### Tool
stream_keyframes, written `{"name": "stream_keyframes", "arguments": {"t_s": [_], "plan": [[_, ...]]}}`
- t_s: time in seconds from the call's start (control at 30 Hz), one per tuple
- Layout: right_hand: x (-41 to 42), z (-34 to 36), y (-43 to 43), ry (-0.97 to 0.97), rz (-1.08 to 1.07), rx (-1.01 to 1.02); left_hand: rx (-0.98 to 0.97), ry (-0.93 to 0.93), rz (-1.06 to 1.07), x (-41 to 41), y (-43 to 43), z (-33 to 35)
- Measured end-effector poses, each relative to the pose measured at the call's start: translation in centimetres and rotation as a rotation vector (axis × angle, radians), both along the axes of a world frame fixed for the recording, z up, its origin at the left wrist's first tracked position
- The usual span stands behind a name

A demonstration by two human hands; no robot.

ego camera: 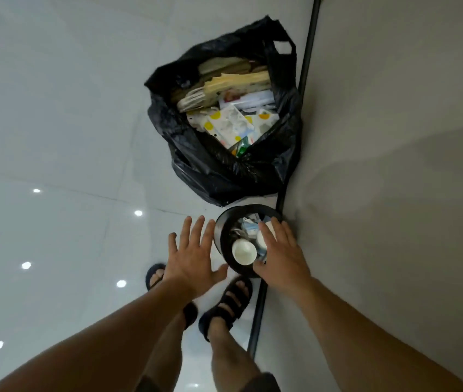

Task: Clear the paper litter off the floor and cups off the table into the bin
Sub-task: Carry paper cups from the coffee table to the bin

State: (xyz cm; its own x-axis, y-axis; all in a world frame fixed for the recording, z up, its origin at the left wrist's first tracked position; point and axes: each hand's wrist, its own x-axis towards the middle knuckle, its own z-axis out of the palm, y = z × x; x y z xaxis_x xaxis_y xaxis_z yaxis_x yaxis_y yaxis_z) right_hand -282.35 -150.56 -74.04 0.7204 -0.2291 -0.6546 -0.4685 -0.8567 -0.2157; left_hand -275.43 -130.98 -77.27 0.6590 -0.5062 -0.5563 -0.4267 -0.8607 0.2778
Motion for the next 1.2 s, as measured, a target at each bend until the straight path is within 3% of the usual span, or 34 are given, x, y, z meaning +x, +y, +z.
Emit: {"name": "stream_keyframes", "arguments": {"t_s": [0.3,0.53,0.83,1.2], "plan": [[4.2,17.1,9.2,-0.121,0.197,0.093,0.007,-0.142,0.259,3.0,9.2,19.2],[5.4,25.0,14.5,-0.147,0.524,0.059,0.053,-0.239,0.508,-0.9,16.1,29.6],[5.8,32.7,26.0,-0.241,0.969,0.083,0.086,-0.324,0.952,-11.7,26.0,36.6],[-0.2,37.6,49.6,-0.351,1.367,0.093,0.126,-0.452,1.342,-24.1,45.1,40.1]]}}
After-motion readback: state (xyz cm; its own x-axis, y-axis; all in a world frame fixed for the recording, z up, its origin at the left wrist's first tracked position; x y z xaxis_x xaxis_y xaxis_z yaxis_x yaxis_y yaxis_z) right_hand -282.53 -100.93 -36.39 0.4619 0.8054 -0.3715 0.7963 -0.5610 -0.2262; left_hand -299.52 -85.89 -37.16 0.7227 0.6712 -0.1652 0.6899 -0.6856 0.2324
